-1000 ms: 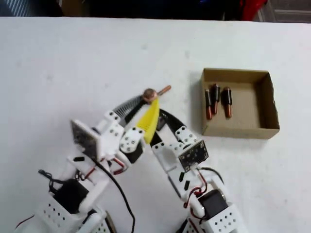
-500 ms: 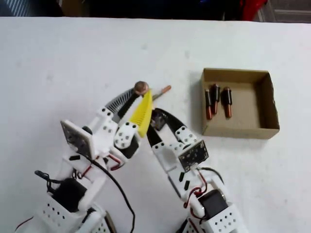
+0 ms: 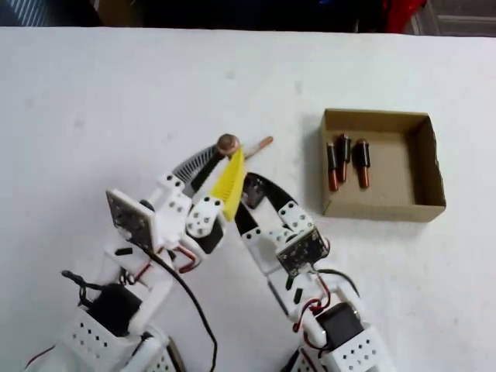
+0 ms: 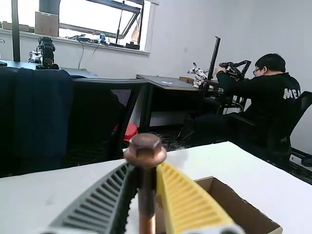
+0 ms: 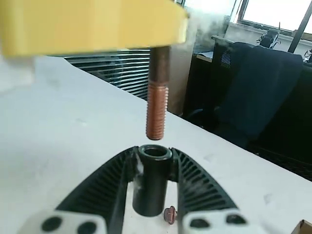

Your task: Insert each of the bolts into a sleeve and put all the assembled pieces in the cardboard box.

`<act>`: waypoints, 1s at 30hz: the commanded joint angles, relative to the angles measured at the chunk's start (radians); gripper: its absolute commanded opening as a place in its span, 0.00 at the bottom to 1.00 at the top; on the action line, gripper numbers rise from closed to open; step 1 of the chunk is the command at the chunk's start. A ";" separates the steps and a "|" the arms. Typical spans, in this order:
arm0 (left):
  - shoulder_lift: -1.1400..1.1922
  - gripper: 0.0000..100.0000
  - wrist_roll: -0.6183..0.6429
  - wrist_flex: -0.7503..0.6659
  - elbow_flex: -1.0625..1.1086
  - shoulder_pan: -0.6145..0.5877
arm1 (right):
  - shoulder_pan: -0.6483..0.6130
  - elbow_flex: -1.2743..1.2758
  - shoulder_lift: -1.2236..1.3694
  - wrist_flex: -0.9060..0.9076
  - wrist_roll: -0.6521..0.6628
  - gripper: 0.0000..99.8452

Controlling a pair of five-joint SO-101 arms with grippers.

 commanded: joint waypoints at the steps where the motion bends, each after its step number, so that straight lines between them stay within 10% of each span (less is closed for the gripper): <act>1: -0.015 0.02 0.011 -0.038 -0.015 -0.010 | -0.010 0.002 -0.013 -0.028 0.014 0.02; 30: -0.016 0.02 0.086 -0.038 0.037 -0.002 | -0.010 0.002 -0.013 -0.028 0.011 0.02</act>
